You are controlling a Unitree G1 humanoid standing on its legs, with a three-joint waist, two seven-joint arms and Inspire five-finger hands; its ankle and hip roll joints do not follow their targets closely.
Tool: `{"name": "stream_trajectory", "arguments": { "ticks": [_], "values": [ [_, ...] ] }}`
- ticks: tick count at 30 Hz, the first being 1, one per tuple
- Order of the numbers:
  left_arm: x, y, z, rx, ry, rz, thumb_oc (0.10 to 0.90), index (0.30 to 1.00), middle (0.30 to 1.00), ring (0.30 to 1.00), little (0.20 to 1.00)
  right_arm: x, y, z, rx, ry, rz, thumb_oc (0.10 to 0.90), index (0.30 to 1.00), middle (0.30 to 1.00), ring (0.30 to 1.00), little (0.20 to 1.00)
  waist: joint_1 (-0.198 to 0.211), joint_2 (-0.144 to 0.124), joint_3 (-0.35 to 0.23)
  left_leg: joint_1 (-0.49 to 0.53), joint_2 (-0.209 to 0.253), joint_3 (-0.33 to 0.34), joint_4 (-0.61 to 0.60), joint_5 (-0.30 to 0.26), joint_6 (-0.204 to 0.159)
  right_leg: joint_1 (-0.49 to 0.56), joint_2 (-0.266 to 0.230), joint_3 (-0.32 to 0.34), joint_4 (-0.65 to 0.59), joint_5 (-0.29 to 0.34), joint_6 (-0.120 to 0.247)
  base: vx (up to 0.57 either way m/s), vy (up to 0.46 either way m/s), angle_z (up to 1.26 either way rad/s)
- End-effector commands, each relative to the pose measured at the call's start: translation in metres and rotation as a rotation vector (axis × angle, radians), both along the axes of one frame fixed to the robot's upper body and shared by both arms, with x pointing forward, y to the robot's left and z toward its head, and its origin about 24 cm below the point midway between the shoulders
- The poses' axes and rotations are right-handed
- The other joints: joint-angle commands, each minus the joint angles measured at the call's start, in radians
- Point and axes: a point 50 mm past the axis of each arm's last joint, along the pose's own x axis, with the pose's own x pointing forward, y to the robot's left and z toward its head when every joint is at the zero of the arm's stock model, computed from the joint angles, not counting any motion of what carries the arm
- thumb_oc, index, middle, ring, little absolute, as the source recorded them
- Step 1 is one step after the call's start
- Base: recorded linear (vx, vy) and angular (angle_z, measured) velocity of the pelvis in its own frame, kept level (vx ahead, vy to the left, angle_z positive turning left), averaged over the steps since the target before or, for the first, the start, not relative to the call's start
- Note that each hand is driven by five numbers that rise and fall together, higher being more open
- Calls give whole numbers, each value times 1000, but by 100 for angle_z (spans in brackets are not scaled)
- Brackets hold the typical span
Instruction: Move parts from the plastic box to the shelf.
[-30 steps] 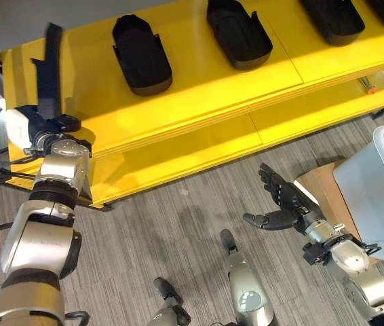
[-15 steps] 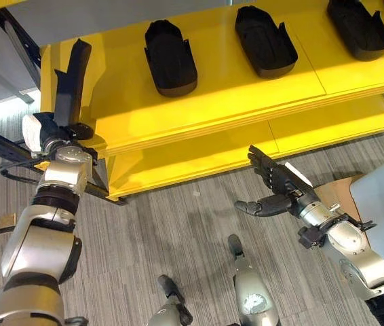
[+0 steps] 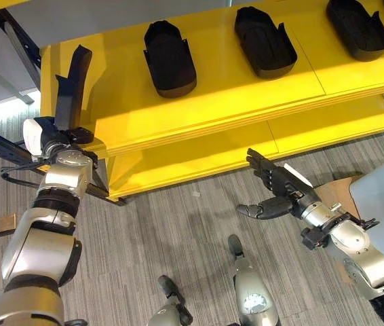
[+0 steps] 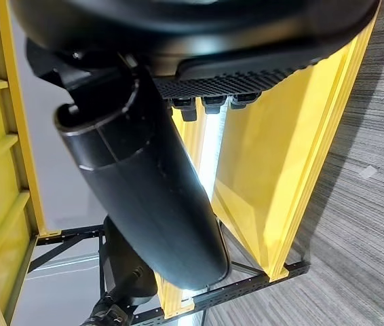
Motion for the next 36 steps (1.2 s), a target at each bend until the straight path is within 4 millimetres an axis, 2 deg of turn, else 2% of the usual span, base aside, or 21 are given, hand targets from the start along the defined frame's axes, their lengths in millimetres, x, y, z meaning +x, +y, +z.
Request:
{"name": "stream_trajectory", "arguments": {
  "ticks": [1,6,9,13,14,19,20,32,34,35,36],
  "values": [
    [-14,25,92,234,-287,121,400,300,300,300,300,1,19,47,44,-219,127,900,1000,1000,1000,1000,6,16,-64,-90,-20,-85,166,-125,35,-30,-17,-13,189,-221,32,-73,158,5],
    [-12,21,100,237,-309,128,400,300,300,300,300,2,24,52,47,-241,136,900,1000,1000,1000,1000,9,5,-43,-111,-35,-84,210,-151,49,-40,-33,-6,194,-214,42,-61,117,1],
    [-11,14,112,258,-336,139,400,300,300,300,300,1,26,54,56,-262,130,900,1000,1000,1000,1000,17,-12,-29,-139,-58,-71,277,-193,76,-47,-60,4,200,-200,58,-77,209,-4],
    [-11,12,119,279,-350,145,400,300,300,300,300,1,28,55,62,-282,130,900,1000,1000,1000,1000,31,-28,-19,-169,-71,-58,334,-222,96,-62,-71,-3,224,-199,61,-91,141,2],
    [-11,12,124,291,-354,153,400,300,300,300,300,2,29,56,76,-286,133,900,1000,1000,1000,1000,52,-39,-10,-182,-71,-40,355,-231,108,-74,-72,-55,251,-202,57,-88,77,-7],
    [-12,13,125,293,-356,156,400,300,300,300,300,2,30,56,78,-287,136,900,1000,1000,1000,1000,56,-40,-8,-183,-69,-36,358,-231,108,-78,-72,-66,258,-202,57,-15,33,-39],
    [-15,17,126,301,-355,177,400,300,300,300,300,2,32,57,84,-283,154,900,1000,1000,1000,1000,80,-41,2,-173,-59,-20,367,-252,105,-92,-78,-141,308,-215,63,17,85,-5],
    [-15,17,126,301,-356,177,400,300,300,300,300,2,32,57,84,-283,155,900,1000,1000,1000,1000,81,-41,4,-173,-58,-19,371,-256,105,-94,-78,-140,315,-219,64,2,7,-11],
    [-20,25,123,301,-342,199,400,300,300,300,300,1,36,55,88,-264,181,900,1000,1000,1000,1000,94,-42,13,-154,-51,11,366,-259,111,-121,-69,-190,335,-203,70,316,-44,-7],
    [-16,20,98,308,-287,160,400,300,300,300,300,-14,34,28,96,-198,174,900,1000,1000,1000,1000,16,-50,11,-74,-115,-41,363,-329,143,-186,20,-28,143,-100,86,794,-545,-22],
    [-6,3,110,342,-319,124,400,300,300,300,300,-11,31,27,112,-208,155,900,1000,1000,1000,1000,-7,-71,-12,-103,-124,-67,386,-351,150,-158,63,41,114,-123,60,858,-791,-2]
  ]
}}
